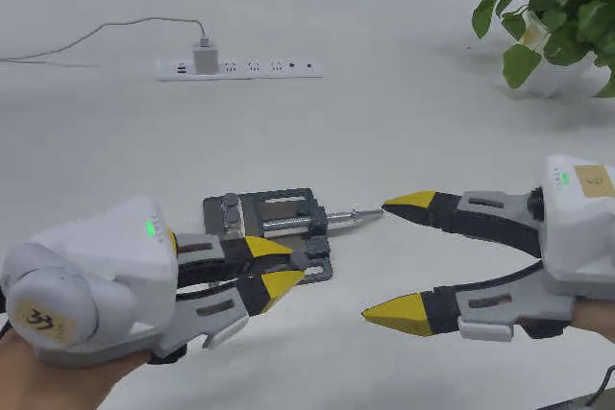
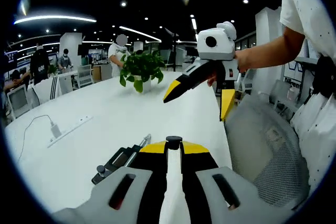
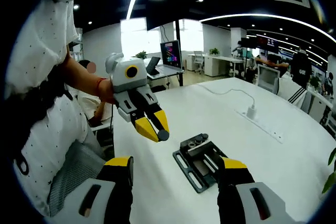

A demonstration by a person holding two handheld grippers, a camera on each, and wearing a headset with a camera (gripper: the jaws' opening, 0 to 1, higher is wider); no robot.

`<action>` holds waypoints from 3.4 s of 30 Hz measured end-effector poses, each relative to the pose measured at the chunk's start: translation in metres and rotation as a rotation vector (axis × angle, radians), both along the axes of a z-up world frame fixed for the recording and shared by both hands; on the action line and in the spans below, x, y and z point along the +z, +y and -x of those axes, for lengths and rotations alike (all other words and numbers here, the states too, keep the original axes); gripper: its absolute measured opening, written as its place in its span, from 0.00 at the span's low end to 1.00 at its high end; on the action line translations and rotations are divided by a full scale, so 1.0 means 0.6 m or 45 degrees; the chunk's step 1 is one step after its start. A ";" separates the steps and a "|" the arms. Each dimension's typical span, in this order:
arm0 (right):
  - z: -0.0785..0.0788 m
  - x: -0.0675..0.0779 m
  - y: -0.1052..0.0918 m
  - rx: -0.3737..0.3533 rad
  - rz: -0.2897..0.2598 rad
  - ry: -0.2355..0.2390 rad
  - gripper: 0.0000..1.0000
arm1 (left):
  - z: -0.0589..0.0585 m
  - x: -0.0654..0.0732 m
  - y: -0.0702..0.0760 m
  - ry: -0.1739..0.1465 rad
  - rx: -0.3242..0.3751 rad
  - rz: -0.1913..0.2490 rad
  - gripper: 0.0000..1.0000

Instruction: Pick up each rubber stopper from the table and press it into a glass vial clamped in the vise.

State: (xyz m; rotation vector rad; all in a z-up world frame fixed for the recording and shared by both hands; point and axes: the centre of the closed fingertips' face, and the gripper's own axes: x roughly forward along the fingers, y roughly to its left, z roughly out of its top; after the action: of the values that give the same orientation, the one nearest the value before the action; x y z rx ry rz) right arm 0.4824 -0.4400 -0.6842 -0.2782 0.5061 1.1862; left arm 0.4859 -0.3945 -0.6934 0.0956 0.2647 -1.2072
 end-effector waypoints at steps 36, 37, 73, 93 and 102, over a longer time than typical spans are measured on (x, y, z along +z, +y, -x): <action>0.029 0.072 0.133 0.448 0.207 0.033 0.15 | 0.023 0.081 0.046 -0.116 0.120 0.171 0.05; 0.029 0.071 0.132 0.454 0.213 0.033 0.15 | 0.023 0.083 0.045 -0.118 0.118 0.174 0.05; 0.032 0.059 0.134 0.504 0.322 0.007 0.08 | 0.021 0.078 0.039 -0.150 0.091 0.068 0.05; 0.032 0.056 0.128 0.487 0.307 0.061 0.05 | 0.024 0.076 0.035 -0.157 0.060 0.049 0.05; 0.032 0.053 0.128 0.484 0.285 0.094 0.05 | 0.026 0.072 0.036 -0.160 0.052 0.041 0.05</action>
State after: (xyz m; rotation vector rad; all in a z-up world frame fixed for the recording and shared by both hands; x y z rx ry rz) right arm 0.4633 -0.3634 -0.6521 -0.5417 0.6717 1.5141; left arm 0.4704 -0.3731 -0.6501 0.1369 0.1363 -1.1598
